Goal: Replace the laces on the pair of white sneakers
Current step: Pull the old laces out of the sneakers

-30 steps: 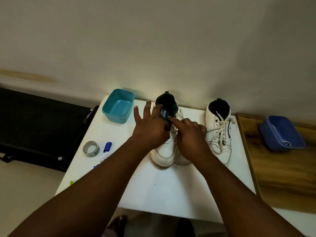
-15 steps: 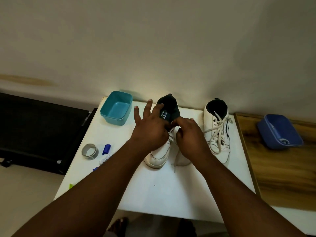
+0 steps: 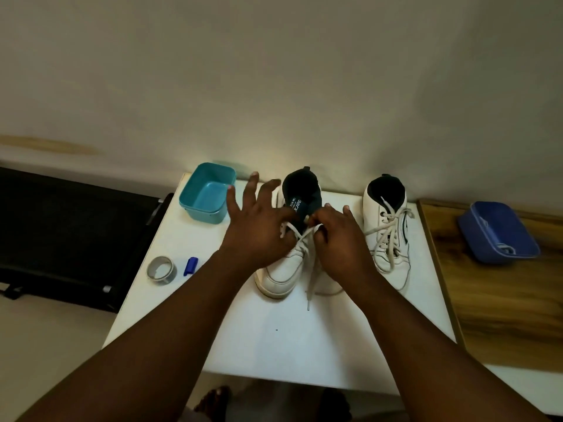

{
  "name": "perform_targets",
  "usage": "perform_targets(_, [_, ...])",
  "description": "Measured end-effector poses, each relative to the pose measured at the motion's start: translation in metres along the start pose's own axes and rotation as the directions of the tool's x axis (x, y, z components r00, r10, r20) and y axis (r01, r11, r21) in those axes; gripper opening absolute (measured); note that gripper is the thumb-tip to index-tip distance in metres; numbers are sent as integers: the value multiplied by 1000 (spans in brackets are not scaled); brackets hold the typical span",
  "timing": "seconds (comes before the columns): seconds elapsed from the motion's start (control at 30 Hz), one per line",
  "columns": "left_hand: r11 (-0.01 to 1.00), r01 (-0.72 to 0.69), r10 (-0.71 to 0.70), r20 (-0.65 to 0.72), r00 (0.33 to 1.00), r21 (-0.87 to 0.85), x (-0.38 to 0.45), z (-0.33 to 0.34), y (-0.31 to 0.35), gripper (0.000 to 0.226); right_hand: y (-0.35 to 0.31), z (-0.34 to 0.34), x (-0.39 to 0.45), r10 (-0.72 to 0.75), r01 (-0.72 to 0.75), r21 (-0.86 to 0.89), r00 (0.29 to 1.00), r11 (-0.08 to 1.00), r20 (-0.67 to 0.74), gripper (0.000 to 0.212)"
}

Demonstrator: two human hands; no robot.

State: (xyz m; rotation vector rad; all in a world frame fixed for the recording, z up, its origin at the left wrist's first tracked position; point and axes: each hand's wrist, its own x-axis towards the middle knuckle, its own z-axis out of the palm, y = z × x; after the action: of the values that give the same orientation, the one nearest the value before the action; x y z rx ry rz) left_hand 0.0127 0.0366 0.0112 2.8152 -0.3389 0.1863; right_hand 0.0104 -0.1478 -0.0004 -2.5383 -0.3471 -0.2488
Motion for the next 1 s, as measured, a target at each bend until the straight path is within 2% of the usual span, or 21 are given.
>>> perform_targets(0.1, [996,-86,86,54,995,0,1,-4,8,30,2,-1,-2,9,-9,-17,1000,1000,16,26])
perform_targets(0.2, [998,-63,65,127,990,-16,2,-4,8,28,-1,-1,-3,9,-9,24,1000,1000,6,21])
perform_targets(0.3, [989,-6,33,181,983,-148,2,-2,5,25,-6,1,-4,38,-35,75,999,997,-38,15])
perform_targets(0.37, [973,15,36,218,975,-231,3,-3,2,15,-9,1,-4,95,-89,87,993,992,-66,12])
perform_targets(0.43, [951,50,-15,114,993,-304,7,-12,-5,6,-10,0,-4,133,-127,76,988,989,-82,7])
perform_targets(0.47, [931,89,-97,-6,995,-355,10,-19,-11,10,-10,0,-4,143,-138,64,986,988,-86,6])
perform_targets(0.5, [910,149,-214,-130,968,-386,12,-26,-17,16,-10,-1,-3,143,-139,47,986,989,-91,7])
perform_targets(0.57, [897,327,-406,-259,877,-298,12,-30,-28,33,-12,-3,-3,136,-135,22,984,991,-111,8])
perform_targets(0.6, [900,386,-428,-245,870,-202,10,-27,-30,38,-13,-4,-4,137,-135,26,983,990,-119,8])
perform_targets(0.67, [931,354,-362,-96,927,-91,5,-18,-25,45,-15,-4,-3,150,-145,50,982,988,-116,9])
perform_targets(0.73, [992,120,-121,-10,993,-29,0,-10,-13,52,-15,-5,-2,161,-157,54,982,986,-100,10])
perform_targets(0.8, [994,-78,73,62,995,76,0,-5,0,41,-16,-5,-2,158,-154,54,983,987,-95,10])
perform_targets(0.93, [993,-109,100,178,979,39,3,-2,5,22,-13,-3,-3,137,-130,66,984,989,-114,10])
perform_targets(1.0, [996,-77,79,55,995,-33,5,-3,-2,19,-11,-3,-2,133,-128,50,985,990,-113,11])
